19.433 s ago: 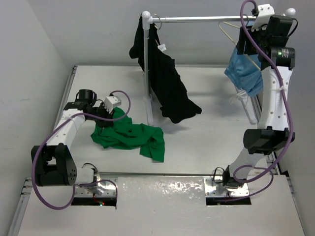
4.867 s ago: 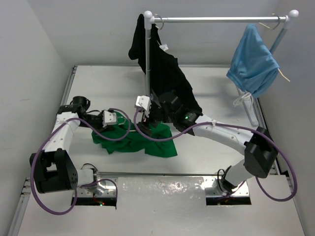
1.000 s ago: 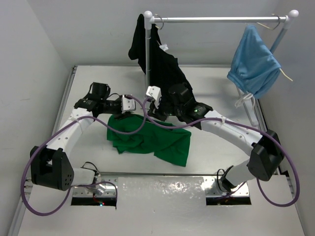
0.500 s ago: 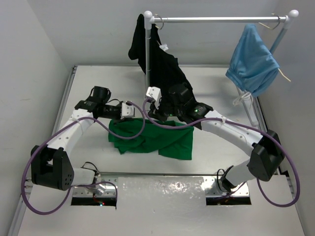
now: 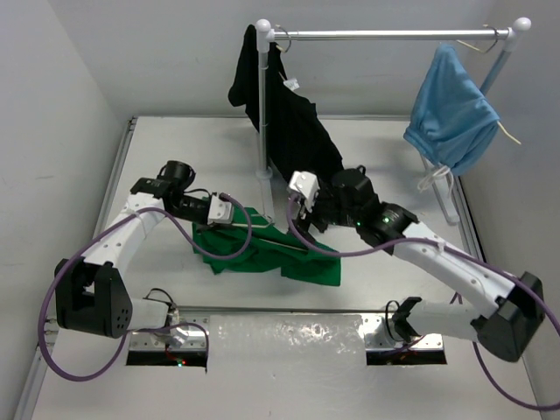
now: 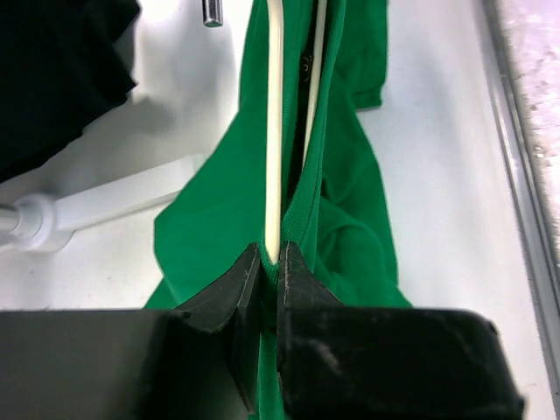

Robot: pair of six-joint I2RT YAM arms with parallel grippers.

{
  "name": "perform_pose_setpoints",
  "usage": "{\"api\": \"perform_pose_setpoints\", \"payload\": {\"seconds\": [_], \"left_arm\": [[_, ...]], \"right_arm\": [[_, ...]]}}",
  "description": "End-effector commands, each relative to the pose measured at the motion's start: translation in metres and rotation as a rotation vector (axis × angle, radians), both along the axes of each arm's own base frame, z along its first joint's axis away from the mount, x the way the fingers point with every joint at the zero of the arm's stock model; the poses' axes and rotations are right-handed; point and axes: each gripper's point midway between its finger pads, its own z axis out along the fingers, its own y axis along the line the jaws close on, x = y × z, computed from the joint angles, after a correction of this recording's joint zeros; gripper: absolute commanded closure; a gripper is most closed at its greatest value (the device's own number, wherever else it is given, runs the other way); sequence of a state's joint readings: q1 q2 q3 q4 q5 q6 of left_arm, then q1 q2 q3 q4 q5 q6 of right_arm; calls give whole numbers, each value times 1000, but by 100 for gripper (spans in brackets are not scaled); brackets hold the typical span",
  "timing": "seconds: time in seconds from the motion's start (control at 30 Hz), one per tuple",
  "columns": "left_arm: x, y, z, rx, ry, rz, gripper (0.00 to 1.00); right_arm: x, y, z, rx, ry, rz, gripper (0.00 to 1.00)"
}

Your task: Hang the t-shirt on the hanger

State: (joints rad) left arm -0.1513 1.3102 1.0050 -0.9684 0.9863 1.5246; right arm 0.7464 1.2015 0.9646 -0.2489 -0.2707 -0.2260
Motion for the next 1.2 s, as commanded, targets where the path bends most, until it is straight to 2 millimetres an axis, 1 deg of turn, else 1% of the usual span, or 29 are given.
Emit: {"api": "perform_pose_setpoints", "payload": {"seconds": [0.0,0.1,0.17,0.2,0.27,0.37,0.4,0.43,0.47,0.53,0.57,0.63,0.67,0.73,0.77,0.8,0.87,0.9,0.93,1.03,1.07,1.13,1.17], "left_arm": [[-7,-10,26,-96,-51,-69,100],[-6,-11,27,-98,-51,-68,100],[-6,-11,28,-103,-50,-69,100],[-6,-12,29,-106,-49,-68,100],[-5,-12,28,-107,-50,-65,100],[-4,-11,27,-105,-47,-59,100],[-4,-11,27,-104,-46,-57,100],[-5,-11,26,-103,-43,-57,100],[-5,-11,26,-103,-44,-57,100],[-5,-12,27,-106,-47,-60,100],[-4,-12,27,-106,-45,-59,100],[-2,-12,27,-111,-43,-59,100],[-2,-13,27,-112,-42,-58,100],[0,-13,28,-114,-43,-58,100],[-1,-13,27,-115,-40,-59,100],[-1,-13,28,-117,-40,-59,100],[-1,-14,28,-119,-38,-60,100],[-1,-14,28,-121,-35,-60,100],[-2,-14,30,-123,-34,-61,100],[-3,-15,33,-128,-35,-69,100],[-4,-15,33,-129,-33,-70,100],[-4,-15,33,-129,-33,-70,100],[-4,-15,32,-127,-30,-70,100]], "right_arm": [[-20,-14,-12,-16,13,32,1],[-42,-21,-26,-45,82,89,1],[-48,-22,-31,-55,97,112,1],[-51,-23,-38,-60,113,118,1],[-52,-26,-47,-69,135,101,1],[-62,-32,-68,-105,187,105,1],[-63,-33,-71,-106,190,101,1],[-60,-37,-74,-111,185,70,1],[-60,-41,-83,-126,191,51,1],[-55,-43,-88,-128,176,22,1],[-54,-47,-96,-141,178,4,1],[-49,-43,-99,-129,168,-7,1],[-49,-44,-107,-139,181,-13,1],[-40,-44,-112,-140,164,-54,2],[-39,-47,-119,-148,163,-69,3],[-30,-46,-121,-142,137,-99,4],[-27,-45,-126,-131,134,-116,14],[-24,-41,-126,-118,134,-113,20],[-24,-38,-126,-106,142,-117,34],[-22,-32,-127,-82,150,-109,49],[-22,-31,-127,-78,152,-108,63],[-25,-30,-129,-73,168,-102,83],[-25,-29,-127,-65,169,-102,99]]}}
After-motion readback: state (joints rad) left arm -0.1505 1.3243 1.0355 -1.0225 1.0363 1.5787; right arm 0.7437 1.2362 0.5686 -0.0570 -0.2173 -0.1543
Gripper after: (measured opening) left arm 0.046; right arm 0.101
